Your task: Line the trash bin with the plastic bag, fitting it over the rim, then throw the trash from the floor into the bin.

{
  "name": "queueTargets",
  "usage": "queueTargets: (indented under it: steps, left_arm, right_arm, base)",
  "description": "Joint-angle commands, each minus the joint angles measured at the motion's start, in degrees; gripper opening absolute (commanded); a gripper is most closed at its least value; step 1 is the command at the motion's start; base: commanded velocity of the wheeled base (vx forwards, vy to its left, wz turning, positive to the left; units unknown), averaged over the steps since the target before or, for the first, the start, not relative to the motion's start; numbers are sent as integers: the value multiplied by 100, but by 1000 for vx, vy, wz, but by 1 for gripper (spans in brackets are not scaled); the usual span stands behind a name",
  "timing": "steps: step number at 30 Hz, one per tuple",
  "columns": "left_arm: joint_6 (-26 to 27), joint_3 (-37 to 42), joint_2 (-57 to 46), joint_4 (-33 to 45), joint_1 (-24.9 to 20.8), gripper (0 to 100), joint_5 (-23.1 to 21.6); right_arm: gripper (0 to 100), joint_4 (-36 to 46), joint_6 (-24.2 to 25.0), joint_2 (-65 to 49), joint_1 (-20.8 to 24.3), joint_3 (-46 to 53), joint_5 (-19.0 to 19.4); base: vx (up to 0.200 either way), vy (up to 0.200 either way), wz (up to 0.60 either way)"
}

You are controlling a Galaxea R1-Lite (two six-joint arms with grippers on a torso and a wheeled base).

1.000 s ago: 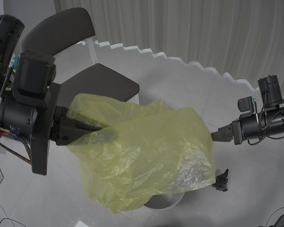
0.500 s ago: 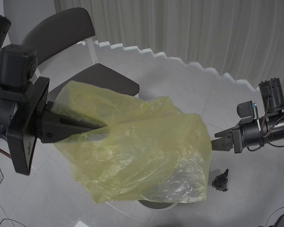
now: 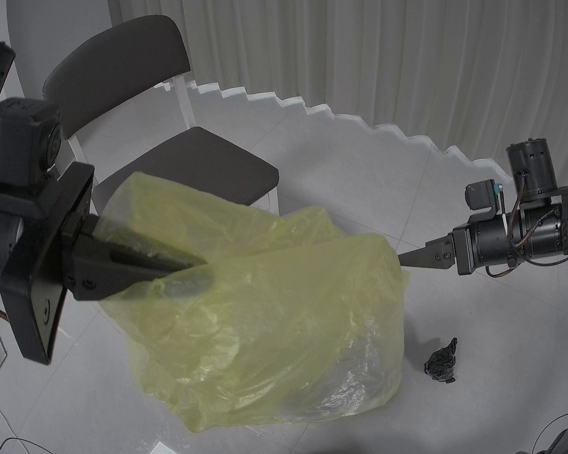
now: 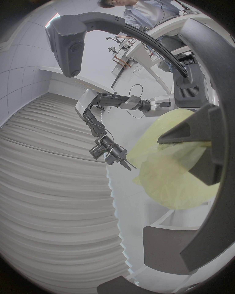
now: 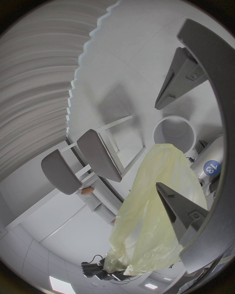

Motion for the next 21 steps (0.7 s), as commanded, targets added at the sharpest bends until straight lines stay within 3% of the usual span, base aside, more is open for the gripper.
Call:
queueTargets:
  steps: [1,19,21]
  left_arm:
    - [1,44,-28,-13,26,0,-5]
    - [-8,370,-28,-540,79,0,4]
    - [-8,440,-55,-655,88,0,4]
  right_arm:
    - [100,153,27,-54,-94,-367,11]
    - [100,249,45,-81,618,362,11]
    - [100,689,1,-494,1110,793,11]
  base:
    - [0,0,0]
    - [0,0,0]
    - [0,0,0]
